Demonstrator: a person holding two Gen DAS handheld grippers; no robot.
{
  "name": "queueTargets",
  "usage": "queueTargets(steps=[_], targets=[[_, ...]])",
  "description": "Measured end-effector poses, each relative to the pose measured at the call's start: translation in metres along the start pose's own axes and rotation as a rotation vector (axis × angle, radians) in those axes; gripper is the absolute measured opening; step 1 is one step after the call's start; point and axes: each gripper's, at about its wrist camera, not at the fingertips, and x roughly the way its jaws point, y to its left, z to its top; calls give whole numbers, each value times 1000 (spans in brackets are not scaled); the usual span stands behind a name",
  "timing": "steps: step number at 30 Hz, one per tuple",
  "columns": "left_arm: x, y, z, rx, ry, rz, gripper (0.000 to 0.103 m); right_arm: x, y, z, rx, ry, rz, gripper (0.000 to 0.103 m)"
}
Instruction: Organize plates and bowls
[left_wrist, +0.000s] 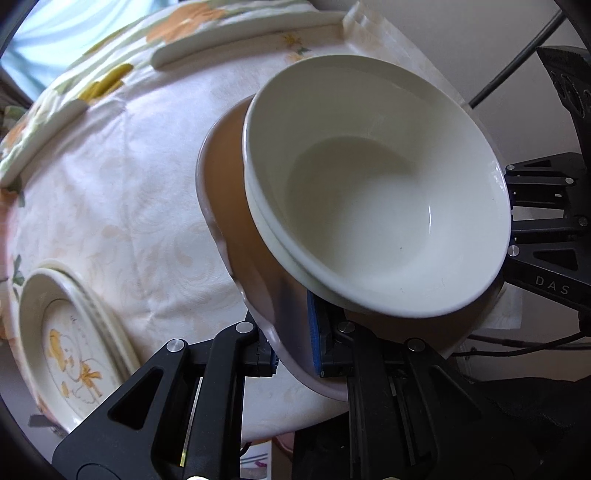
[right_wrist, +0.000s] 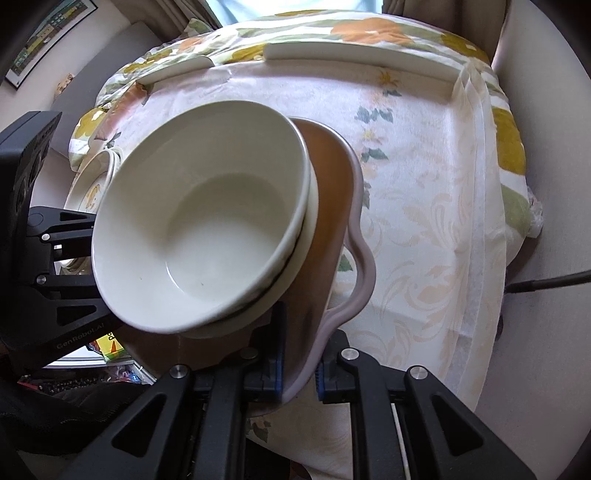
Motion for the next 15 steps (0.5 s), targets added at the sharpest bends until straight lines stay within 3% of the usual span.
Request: queueTargets(steps=[6,15], targets=[[-49,26,-18,-72,-70,68,11,-22,29,18,-90,-45,34,12],[-109,84,-51,-123,-123,125,11,-37,109,51,-192,-86,54,12]])
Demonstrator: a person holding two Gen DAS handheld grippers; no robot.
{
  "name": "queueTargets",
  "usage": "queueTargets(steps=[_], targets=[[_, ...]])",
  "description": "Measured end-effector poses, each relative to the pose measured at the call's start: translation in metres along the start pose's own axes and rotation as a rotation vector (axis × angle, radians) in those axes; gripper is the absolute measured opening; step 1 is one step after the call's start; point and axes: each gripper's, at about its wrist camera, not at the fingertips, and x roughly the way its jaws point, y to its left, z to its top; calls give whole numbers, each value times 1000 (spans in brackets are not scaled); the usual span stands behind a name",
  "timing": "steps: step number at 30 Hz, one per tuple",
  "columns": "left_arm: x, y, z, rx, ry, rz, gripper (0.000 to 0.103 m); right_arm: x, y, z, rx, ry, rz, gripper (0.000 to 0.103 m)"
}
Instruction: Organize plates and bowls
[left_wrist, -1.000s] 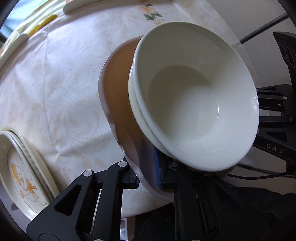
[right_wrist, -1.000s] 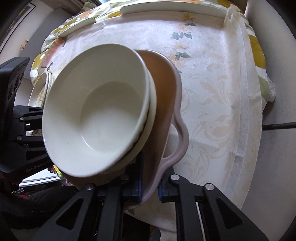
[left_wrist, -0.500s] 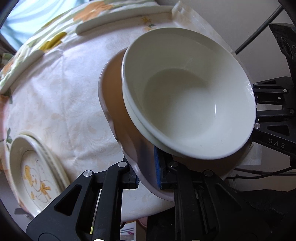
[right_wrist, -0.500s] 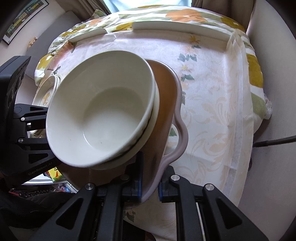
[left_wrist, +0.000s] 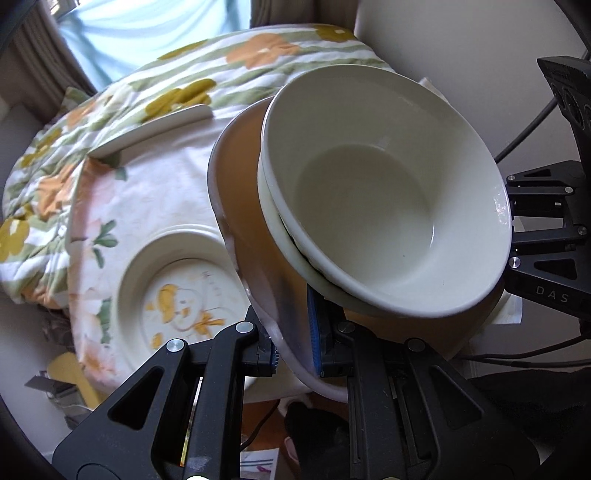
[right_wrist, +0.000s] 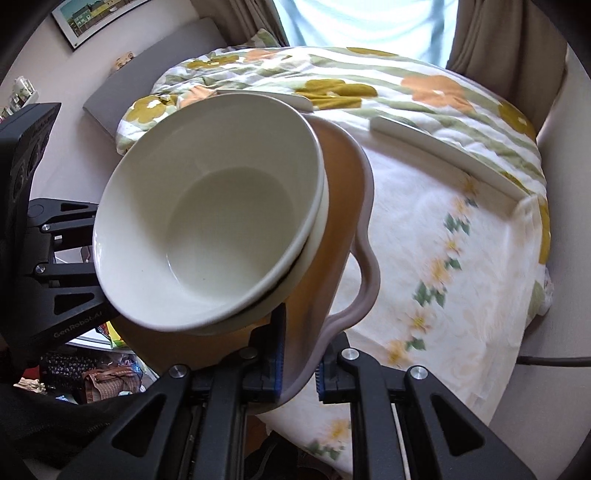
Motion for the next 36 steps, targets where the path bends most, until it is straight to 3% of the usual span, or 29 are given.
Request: queueTargets(steps=[6,18,30,36], targets=[[-2,59,-12,38,6,-9,11,16,45,26,22,-2,-8,12],[38,145,-43,114,66,-47,11,75,114,45,134,34,-18,12],[73,168,-57,147,77,-97,11,108,134,40,217,29,-75,12],[79,169,-59,169,73,-78,11,114,135,38,239,17,-84,12]])
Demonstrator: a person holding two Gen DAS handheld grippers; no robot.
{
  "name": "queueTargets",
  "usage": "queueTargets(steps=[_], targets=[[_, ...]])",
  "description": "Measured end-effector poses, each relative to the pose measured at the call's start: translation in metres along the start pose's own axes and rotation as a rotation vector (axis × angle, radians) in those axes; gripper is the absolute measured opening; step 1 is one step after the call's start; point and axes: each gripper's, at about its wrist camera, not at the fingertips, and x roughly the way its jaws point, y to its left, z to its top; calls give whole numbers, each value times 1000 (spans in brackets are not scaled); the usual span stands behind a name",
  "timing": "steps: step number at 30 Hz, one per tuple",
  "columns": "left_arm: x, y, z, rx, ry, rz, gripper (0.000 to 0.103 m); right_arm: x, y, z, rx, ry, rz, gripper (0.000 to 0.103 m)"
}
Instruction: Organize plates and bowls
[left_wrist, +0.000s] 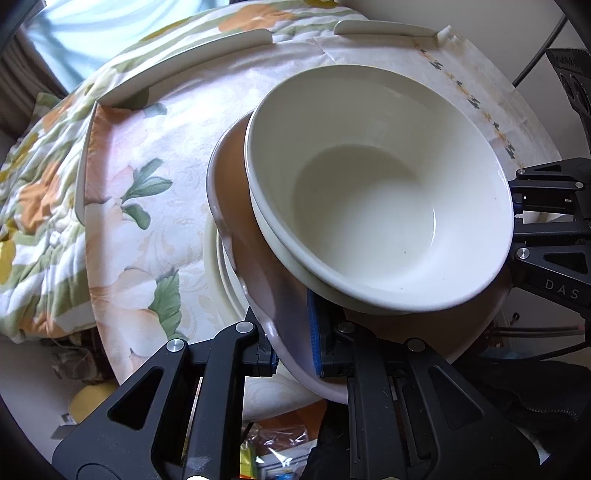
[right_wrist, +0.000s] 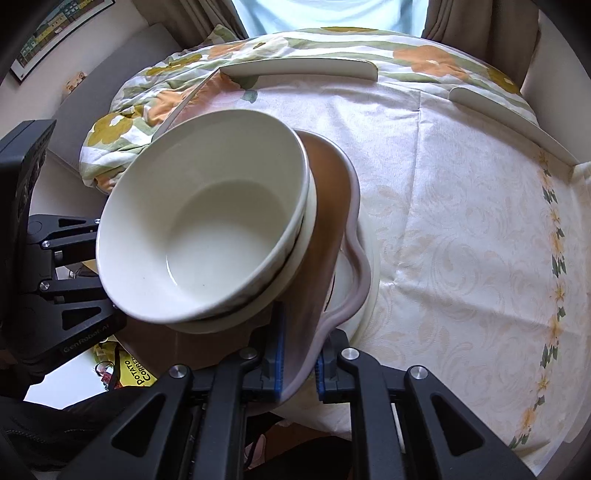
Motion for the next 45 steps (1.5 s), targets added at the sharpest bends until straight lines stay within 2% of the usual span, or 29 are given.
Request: queueTargets(steps=[11,27,30,32,45], targets=[[1,4,-1,-15,13,-4,11,-1,5,-1,12,-8,-29,12],[-3,1,7,-16,130,-22,14,2,11,7,40,53,-75,12],[-7,1,7,-31,143,-35,17,2,10,8,54,68,-82,12],[-11,2,6,-28,144,-19,23,1,9,9,56,71,-84,12],[-19,1,6,-29,160,-4,25,-11,7,13,97,105,-99,12]])
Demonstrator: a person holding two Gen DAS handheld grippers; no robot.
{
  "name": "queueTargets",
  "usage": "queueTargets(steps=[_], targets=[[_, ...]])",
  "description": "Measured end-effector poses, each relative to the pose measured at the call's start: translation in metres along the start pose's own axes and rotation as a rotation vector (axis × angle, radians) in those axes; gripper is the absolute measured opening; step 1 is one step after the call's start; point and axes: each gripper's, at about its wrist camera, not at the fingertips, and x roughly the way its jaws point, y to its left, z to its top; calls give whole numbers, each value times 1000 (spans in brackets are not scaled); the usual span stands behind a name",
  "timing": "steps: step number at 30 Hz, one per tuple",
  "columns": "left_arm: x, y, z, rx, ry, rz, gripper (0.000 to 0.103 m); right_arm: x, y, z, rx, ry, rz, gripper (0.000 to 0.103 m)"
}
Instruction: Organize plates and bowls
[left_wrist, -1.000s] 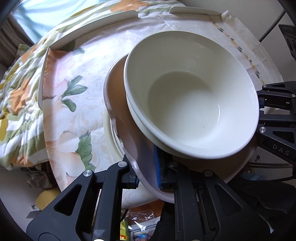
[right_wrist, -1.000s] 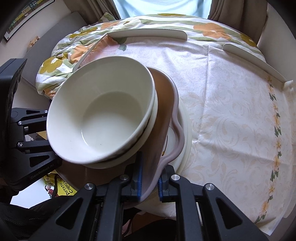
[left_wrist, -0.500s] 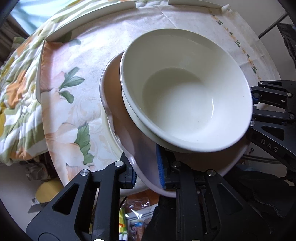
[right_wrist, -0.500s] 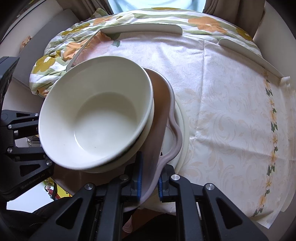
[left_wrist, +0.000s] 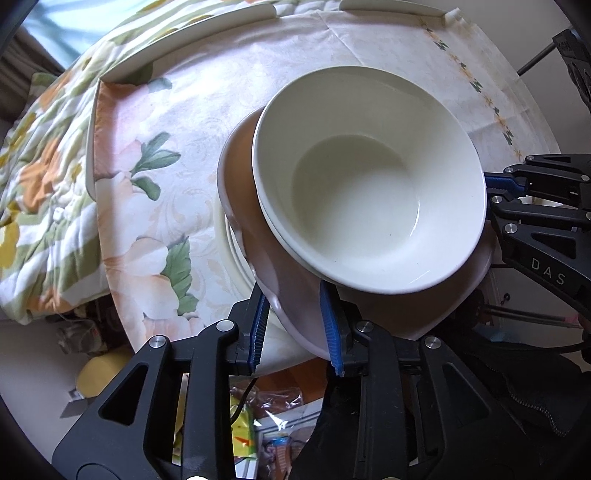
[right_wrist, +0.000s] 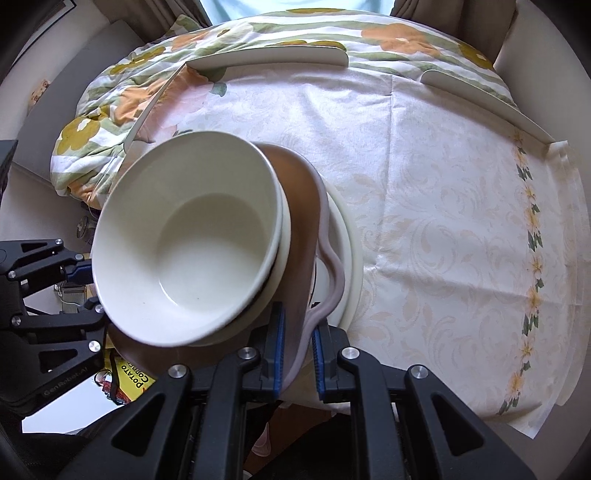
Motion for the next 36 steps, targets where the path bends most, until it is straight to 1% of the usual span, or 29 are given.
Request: queueTargets(steps=[4,8,11,13,15,17,18,19,20,21,22,23,24,25,26,27,28,29,30,33,36], targets=[[-5,1,-2,-14,0,8,25,-8,-2,-2,15,-8,-12,12],[-25,1,-11,-37,-44,39,25,-26,-7,-9,16,-36,4,12],[-44,1,-24,-86,-90,58,25,-41,-7,-17,13,-77,15,12],[-64,0,-33,-128,-150,69,25,-57,-8,-24,13,-124,35,12],[-96,-5,-43,-165,-252,84,25,-83,-6,-33,-4,-193,37,12],[-132,-14,-53,-194,-378,112,25,-118,-3,-43,-23,-279,31,12],[-155,-22,-60,-206,-462,129,25,-137,-2,-50,-32,-331,32,12],[-173,-29,-66,-217,-529,147,26,-158,-1,-57,-42,-388,30,12],[-196,-39,-74,-227,-607,170,32,-178,0,-65,-49,-445,17,12],[-212,-46,-79,-234,-661,189,41,-197,0,-73,-54,-498,0,12],[-228,-53,-86,-243,-717,212,72,-216,-1,-81,-55,-552,-15,12],[-245,-61,-92,-254,-782,240,100,-234,-2,-90,-52,-604,-32,12],[-262,-72,-104,-259,-869,263,103,-247,-4,-98,-49,-644,-46,13],[-273,-79,-112,-257,-922,271,103,-261,-5,-106,-41,-685,-60,17],[-283,-86,-119,-254,-956,277,103,-273,-7,-115,-28,-725,-72,31],[-290,-94,-124,-256,-965,288,103,-283,-10,-124,-13,-760,-79,57],[-295,-100,-129,-265,-972,302,103,-291,-13,-131,1,-792,-80,69],[-298,-105,-134,-272,-981,310,103,-299,-15,-139,14,-831,-79,87],[-300,-110,-138,-277,-987,312,103,-305,-16,-146,22,-860,-83,89],[-303,-119,-153,-300,-999,310,103,-314,-18,-161,53,-900,-152,89],[-302,-126,-166,-312,-1004,333,103,-312,-18,-168,55,-905,-155,89]])
